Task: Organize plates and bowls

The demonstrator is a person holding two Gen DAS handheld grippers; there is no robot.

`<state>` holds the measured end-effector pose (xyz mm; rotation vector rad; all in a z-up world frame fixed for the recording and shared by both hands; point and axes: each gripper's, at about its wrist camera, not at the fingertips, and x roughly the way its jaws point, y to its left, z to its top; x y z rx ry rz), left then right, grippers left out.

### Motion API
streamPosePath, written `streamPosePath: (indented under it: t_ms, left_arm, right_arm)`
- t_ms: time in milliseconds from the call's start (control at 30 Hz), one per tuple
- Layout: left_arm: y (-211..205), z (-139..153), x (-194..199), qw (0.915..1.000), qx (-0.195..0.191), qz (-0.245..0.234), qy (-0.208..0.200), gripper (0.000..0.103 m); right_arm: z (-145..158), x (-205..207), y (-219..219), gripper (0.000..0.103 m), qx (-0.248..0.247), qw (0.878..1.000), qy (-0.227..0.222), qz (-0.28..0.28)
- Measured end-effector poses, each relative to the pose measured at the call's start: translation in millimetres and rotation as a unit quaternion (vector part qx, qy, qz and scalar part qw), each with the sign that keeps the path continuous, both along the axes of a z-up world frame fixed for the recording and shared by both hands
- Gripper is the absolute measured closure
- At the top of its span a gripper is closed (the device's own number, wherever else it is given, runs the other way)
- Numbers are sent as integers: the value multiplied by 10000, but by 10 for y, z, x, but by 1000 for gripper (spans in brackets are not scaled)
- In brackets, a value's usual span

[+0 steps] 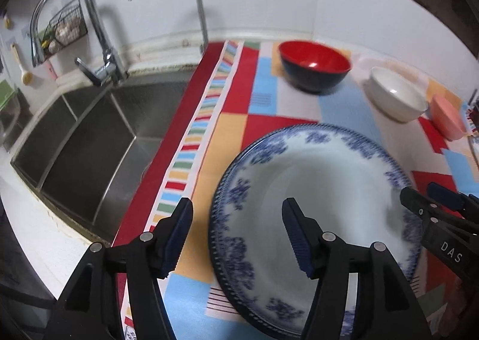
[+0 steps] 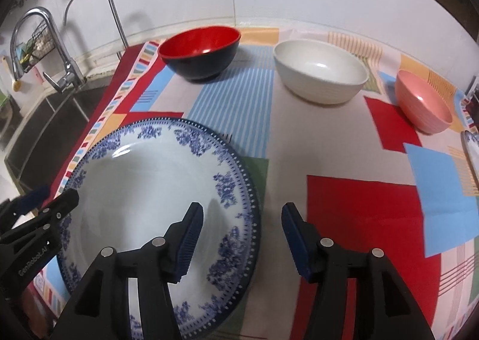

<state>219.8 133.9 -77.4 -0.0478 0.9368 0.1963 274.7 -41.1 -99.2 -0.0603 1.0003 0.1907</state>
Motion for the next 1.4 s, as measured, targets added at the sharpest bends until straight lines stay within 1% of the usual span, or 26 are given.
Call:
streamPosePath:
  t_ms: [33,100,133,200,300,367,467,567,633,833,967,1167,1400]
  left_arm:
    - [-37,50,-8,10000,-12,-38,-56,35]
    - [-117,148,-9,9998,-50,-126,-157,29]
    - [-165,199,-9,9995,-98,-197,-215,29]
    - [-291,302,9,9988,-171,-361,-298,28]
    - [-498,437,30,9970,-199,-581,-478,21]
    - [-646,511,34,9953,-187,-719,-614,18]
    - [-883,604,54,9924,-178,-944,-770,13]
    - [-1136,675,70,9892,-169,-1167,-869,11]
    - [-1320,710,84,9868,-149,-1324,-920,8]
    - [-1837,794,113,9792,-134,-1734,-1049,6]
    - [-2215,843,150,9722,-159,-2043,-1136,6]
    - [-2777,901,217,9604,-152,-2483,-1256,6]
    - [-3434,981,369,9463,-185,-2948,-1317,6]
  right_arm:
    - [33,-20,-28,47,40,10000,-44,-13]
    - [119,-61,-103,47,99,9998,-136,-66]
    - [159,-81,-141,47,125,9997,-172,-86]
    - [259,-141,-245,39,131,9993,-306,-173]
    - [391,-218,-406,39,133,9982,-490,-307]
    - [483,-269,-545,38,151,9974,-582,-406]
    - [593,-328,-746,29,178,9955,-690,-622]
    - [693,-393,-1012,29,158,9926,-819,-878]
    - [733,-428,-1166,29,164,9911,-838,-1018]
    - [826,-547,-1686,29,120,9847,-942,-1463]
    - [887,-619,-2018,29,93,9791,-1043,-1745]
    - [1000,-722,-2600,29,-31,9647,-1269,-2306]
    - [1064,-764,-3239,29,-109,9456,-1388,-2941]
